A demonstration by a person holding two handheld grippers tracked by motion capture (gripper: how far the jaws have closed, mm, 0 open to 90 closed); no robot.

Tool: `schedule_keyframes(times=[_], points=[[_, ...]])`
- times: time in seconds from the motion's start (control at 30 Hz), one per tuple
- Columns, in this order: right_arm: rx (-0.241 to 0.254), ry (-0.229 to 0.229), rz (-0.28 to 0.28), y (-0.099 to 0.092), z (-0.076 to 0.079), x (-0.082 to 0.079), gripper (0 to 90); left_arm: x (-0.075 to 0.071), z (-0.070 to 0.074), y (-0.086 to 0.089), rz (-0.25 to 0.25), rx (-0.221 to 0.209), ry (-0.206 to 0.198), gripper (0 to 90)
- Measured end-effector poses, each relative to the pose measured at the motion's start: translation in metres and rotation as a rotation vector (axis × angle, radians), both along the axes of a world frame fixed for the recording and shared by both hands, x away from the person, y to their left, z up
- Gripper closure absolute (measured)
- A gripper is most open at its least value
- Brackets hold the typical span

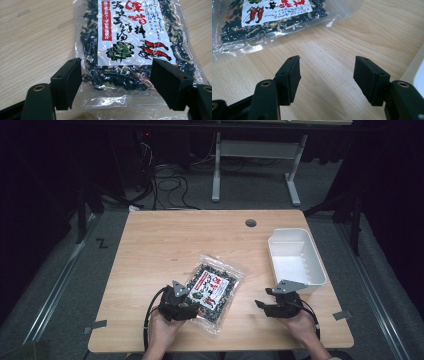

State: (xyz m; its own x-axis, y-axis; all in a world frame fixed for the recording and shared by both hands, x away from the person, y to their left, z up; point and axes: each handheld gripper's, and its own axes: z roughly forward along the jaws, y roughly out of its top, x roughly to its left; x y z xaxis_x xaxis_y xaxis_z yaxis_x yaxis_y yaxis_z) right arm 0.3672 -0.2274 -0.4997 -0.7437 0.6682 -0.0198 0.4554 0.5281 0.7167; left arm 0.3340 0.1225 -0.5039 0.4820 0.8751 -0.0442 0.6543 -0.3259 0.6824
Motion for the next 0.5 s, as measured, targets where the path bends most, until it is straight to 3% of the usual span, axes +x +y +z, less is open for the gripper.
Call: schedule_keyframes(times=[0.5], points=[[-0.006,0.007,0.0,0.0002,-0.0026,0.0006,38.1,0.0022,0.0009,-0.0024,0.004,0.001,0.022,25.0]])
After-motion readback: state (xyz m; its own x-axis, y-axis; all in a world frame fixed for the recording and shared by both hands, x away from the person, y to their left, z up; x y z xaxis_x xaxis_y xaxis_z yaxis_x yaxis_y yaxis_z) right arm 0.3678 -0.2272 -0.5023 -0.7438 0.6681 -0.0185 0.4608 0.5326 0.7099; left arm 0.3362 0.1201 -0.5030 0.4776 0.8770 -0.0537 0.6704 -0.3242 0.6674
